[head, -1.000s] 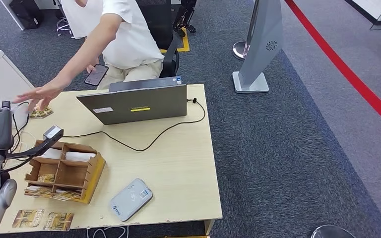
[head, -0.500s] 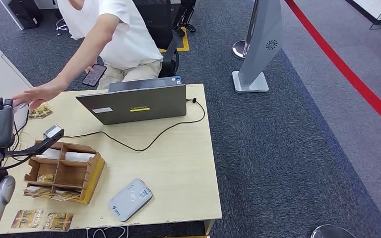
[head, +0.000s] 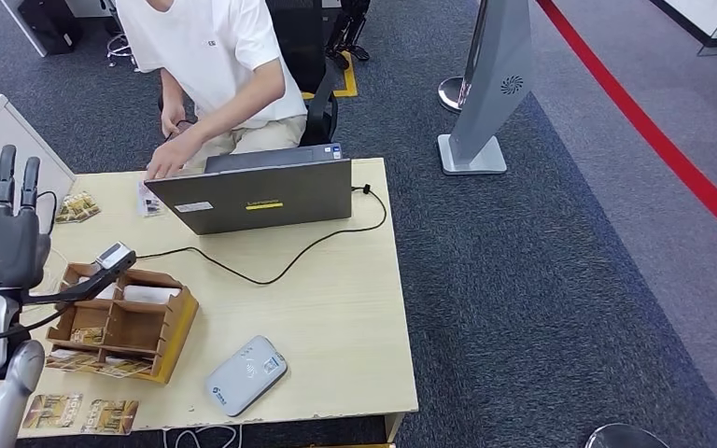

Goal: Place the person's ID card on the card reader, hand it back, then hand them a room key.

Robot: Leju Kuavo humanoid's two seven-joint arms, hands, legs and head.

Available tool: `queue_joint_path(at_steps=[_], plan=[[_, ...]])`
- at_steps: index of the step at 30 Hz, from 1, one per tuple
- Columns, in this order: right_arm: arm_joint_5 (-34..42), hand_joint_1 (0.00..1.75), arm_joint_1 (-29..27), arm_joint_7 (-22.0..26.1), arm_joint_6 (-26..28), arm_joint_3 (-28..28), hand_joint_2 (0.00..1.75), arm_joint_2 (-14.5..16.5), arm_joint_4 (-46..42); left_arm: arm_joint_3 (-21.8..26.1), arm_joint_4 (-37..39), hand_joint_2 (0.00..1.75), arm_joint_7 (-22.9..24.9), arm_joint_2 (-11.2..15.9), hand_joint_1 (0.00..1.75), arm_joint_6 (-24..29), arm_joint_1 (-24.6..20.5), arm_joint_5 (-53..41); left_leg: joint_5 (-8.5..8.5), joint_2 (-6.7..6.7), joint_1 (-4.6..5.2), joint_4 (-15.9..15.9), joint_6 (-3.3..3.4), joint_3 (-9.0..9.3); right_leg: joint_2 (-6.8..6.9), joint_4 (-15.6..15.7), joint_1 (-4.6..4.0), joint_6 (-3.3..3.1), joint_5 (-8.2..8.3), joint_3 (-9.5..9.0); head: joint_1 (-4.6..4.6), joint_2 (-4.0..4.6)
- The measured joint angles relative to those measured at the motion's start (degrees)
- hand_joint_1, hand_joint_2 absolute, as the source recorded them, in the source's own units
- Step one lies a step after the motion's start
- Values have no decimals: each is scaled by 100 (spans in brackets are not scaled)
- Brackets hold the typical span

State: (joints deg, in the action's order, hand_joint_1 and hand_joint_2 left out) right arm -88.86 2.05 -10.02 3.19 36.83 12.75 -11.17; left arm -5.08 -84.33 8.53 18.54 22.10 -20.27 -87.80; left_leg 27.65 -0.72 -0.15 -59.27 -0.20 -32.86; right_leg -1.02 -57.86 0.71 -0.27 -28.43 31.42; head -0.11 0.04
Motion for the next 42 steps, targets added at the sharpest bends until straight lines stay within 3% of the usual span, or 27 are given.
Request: queue_joint_path(at_steps=[4,8,12,22,27,31,33,42], plan=[[80,0,-6,-19,64,5,175,-2,-1,-68,-619,175,-57,-301,0,4,550,-1,4,6,3,0,2,0,-11,2,1,0,0,4,-4,0],[194,0,-17,-47,153,48,175,-3,-1,-485,-1507,175,-52,-504,0,239,1470,-2,14,13,5,0,7,-6,-20,6,3,2,-4,11,-6,0],[248,0,-23,-60,188,119,175,-3,0,-851,-2108,175,-50,-523,0,439,2100,-2,17,10,4,0,5,-11,-15,7,3,2,-7,16,-4,0],[340,0,-30,-68,257,262,175,-2,-1,-1229,-2893,175,-465,-465,0,560,3045,-2,14,8,0,2,3,-9,-10,3,2,0,-7,13,-5,0],[349,0,-29,-68,286,316,175,-1,-2,-1357,-3042,175,-151,-362,0,299,3289,-2,14,6,0,2,3,-10,-7,3,1,0,-7,14,-5,0],[349,0,-28,-83,293,342,175,-1,-2,-1728,-3057,175,949,-103,0,-439,3310,-2,14,6,0,2,3,-10,-6,3,1,0,-7,13,-6,0],[349,0,-27,-105,293,367,175,-1,-2,-1888,-3055,175,1238,-15,0,-664,3335,-2,14,6,0,2,4,-10,-6,3,1,0,-7,13,-5,0],[329,0,-24,-126,293,451,175,2,-2,-2034,-3024,175,1296,109,0,-1111,3504,-1,13,6,2,2,5,-12,-5,3,1,0,-7,13,-5,0]])
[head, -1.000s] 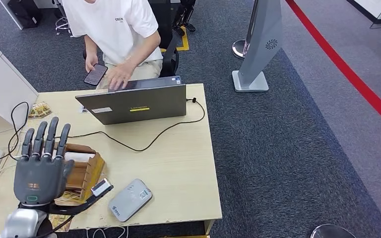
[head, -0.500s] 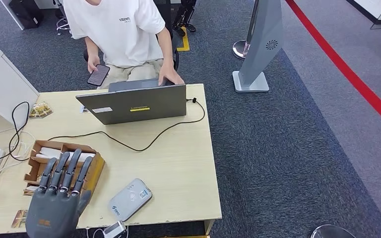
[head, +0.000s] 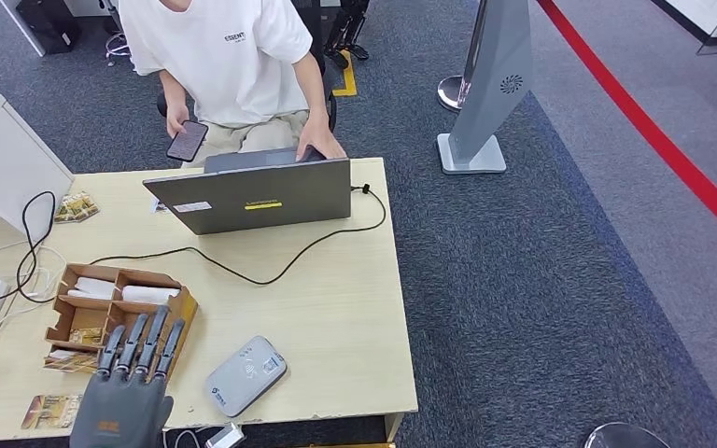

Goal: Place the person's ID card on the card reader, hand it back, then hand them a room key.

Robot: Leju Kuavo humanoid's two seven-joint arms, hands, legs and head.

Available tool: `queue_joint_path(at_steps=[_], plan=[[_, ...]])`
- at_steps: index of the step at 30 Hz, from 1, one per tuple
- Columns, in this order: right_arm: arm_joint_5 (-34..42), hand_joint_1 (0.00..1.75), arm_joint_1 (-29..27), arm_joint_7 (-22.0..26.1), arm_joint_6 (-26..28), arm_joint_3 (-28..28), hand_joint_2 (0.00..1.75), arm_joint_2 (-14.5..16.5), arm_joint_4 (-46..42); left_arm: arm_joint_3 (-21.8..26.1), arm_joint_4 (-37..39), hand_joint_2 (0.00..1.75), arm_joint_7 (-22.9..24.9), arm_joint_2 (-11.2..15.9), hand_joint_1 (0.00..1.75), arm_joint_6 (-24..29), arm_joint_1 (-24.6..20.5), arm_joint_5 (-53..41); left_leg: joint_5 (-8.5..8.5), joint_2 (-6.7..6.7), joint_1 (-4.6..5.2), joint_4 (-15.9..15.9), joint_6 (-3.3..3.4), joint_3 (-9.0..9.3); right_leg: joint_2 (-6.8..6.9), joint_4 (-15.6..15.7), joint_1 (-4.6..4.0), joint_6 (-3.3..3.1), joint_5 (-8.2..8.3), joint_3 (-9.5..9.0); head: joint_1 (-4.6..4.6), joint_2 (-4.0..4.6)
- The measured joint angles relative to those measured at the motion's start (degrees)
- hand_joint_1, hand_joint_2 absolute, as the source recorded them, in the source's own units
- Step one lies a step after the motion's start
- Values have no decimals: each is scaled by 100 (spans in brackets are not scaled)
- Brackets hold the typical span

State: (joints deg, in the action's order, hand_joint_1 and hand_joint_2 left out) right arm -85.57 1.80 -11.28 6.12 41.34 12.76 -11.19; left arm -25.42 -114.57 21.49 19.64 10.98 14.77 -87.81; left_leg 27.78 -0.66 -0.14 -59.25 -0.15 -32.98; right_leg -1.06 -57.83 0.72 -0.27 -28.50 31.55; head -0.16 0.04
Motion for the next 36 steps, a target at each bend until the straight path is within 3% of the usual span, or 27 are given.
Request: queue_joint_path(at_steps=[8,16,36], plan=[[-16,0,2,-20,-2,10,175,0,0,-2,79,175,74,38,0,-125,85,3,0,0,-1,0,0,0,2,0,0,0,0,0,-1,0],[-88,0,2,-46,-4,12,175,-1,0,47,139,175,714,113,0,-60,128,-1,0,0,-1,0,0,0,2,-1,0,0,0,-1,0,0],[-186,0,2,-71,-11,12,175,-2,0,900,395,175,492,-248,0,146,347,-1,0,-2,-1,0,0,-1,5,-1,0,0,0,-1,0,0]])
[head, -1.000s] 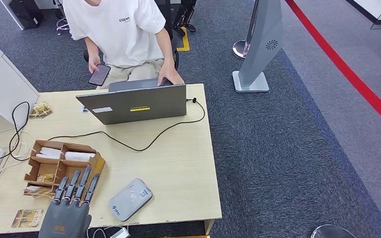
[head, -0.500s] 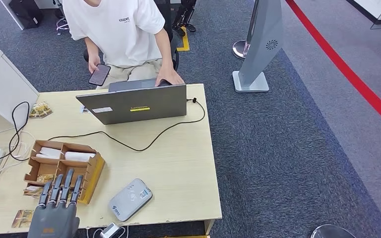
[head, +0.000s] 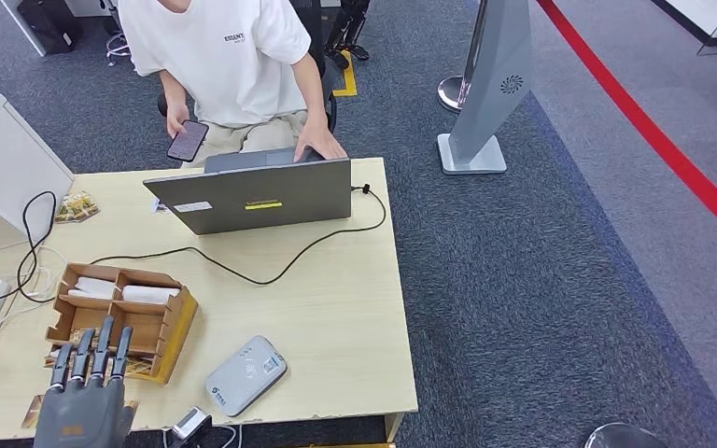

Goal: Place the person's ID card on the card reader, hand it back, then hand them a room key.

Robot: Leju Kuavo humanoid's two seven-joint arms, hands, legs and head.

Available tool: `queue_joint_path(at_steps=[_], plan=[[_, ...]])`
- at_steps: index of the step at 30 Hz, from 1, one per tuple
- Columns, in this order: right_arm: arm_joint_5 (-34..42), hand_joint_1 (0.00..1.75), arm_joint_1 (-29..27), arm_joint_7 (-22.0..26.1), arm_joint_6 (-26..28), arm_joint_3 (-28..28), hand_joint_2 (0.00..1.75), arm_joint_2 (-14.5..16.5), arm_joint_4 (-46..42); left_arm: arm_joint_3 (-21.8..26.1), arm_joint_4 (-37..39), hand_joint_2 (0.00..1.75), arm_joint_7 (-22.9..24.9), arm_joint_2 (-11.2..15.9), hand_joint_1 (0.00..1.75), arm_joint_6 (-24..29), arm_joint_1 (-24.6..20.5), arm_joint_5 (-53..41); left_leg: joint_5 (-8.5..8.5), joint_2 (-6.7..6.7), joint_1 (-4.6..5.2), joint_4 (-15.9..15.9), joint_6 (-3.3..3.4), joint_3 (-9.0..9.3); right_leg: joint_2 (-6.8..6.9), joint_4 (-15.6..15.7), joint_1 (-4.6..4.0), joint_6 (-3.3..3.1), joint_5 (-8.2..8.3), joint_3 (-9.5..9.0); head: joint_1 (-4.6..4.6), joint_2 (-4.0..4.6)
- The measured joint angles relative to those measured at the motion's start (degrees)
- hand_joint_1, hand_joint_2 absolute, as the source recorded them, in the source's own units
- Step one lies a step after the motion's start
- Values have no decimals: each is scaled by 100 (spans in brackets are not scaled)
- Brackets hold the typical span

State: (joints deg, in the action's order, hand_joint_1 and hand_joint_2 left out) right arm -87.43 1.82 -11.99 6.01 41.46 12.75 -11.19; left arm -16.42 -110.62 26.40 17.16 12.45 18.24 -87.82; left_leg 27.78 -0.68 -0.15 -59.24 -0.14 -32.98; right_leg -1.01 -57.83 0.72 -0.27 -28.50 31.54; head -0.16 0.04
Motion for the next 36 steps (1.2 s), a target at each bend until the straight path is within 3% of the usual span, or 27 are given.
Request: queue_joint_path(at_steps=[6,16,27,36], plan=[[-13,0,0,-1,0,0,175,0,0,114,37,175,-97,-85,0,137,-8,0,0,0,0,0,0,0,0,0,0,0,0,1,-1,0],[-85,0,3,8,0,0,175,2,0,803,342,175,-452,-485,0,733,-166,0,0,0,0,0,0,1,0,0,0,0,0,0,-1,0],[-121,0,6,8,0,0,175,1,0,1292,679,175,-787,-879,0,780,-247,0,0,0,0,0,0,0,0,0,0,0,0,1,-1,0],[-130,0,7,8,0,0,175,-1,0,1482,788,175,-866,-1028,0,799,-264,0,0,0,0,0,0,1,0,0,0,0,0,1,-1,0]])
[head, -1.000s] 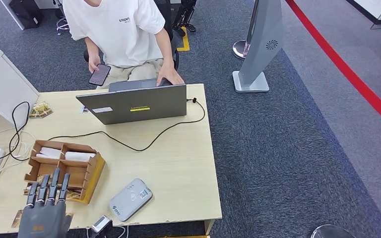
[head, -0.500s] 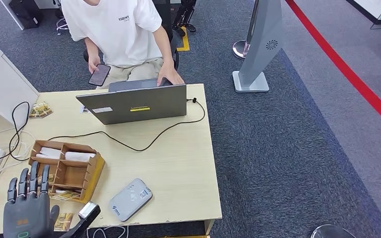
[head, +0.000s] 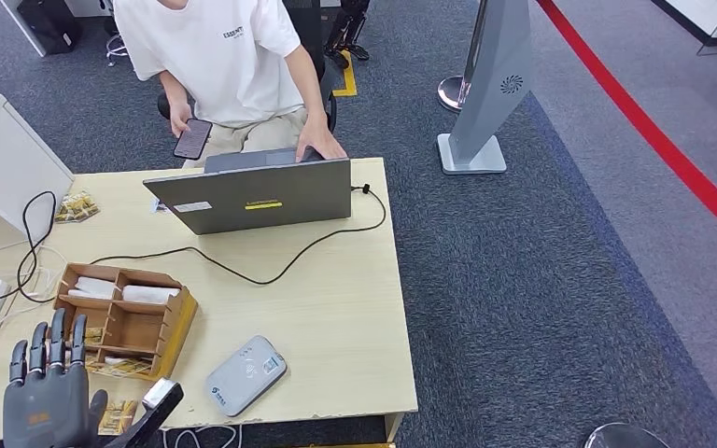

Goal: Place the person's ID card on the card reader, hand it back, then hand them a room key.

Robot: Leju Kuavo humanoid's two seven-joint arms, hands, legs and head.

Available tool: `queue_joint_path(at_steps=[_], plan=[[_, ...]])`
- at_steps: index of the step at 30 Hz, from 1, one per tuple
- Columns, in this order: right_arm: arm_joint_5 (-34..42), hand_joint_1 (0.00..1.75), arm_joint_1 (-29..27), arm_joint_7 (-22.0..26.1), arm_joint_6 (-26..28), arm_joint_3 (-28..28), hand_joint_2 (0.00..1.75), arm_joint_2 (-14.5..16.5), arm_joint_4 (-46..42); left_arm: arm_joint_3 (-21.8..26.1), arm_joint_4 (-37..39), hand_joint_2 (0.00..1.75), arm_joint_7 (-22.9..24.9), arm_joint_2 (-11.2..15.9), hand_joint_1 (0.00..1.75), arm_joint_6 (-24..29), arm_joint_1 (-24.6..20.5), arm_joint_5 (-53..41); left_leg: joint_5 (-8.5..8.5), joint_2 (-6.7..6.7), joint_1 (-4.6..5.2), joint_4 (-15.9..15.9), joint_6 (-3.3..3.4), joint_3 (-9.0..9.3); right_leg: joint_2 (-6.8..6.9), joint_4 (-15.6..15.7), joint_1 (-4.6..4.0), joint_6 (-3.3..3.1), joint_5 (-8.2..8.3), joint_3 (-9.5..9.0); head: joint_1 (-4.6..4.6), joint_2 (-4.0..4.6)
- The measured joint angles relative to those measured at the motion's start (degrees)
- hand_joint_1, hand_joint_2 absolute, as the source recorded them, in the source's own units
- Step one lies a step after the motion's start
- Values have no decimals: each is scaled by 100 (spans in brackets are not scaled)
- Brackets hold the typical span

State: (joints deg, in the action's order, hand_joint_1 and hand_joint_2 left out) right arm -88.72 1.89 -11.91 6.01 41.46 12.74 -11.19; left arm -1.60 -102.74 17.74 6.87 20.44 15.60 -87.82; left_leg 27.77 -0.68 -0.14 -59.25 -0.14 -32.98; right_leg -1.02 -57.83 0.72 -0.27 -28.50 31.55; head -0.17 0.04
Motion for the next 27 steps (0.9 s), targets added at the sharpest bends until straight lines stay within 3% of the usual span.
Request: queue_joint_path(at_steps=[10,27], plan=[[-25,0,7,32,0,0,175,0,0,28,376,175,153,-22,0,642,-291,0,0,0,0,0,0,1,1,0,0,0,0,0,0,0],[-81,0,8,33,-2,0,175,1,0,-63,784,175,69,19,0,1022,-553,0,0,0,0,0,0,1,1,0,0,0,0,0,0,0]])
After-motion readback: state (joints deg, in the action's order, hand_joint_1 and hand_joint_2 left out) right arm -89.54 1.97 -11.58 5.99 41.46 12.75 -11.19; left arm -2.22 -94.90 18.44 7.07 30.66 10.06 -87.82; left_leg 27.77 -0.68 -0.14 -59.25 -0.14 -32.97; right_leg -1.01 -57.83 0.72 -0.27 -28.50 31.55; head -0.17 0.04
